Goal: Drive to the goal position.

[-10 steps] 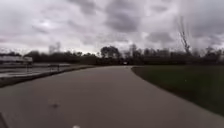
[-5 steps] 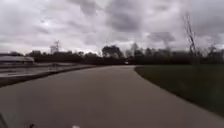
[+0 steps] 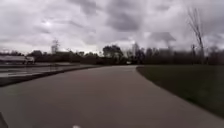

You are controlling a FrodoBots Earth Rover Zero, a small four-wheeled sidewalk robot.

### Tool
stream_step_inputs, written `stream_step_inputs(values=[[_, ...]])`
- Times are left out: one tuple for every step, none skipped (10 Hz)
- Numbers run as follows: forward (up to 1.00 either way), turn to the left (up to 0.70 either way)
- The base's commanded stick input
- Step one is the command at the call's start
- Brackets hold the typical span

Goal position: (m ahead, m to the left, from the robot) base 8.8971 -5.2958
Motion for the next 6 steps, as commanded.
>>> stream_step_inputs(values=[[1.0,0.0],[1.0,0.0],[1.0,0.0],[1.0,0.0],[1.0,0.0],[1.0,0.0]])
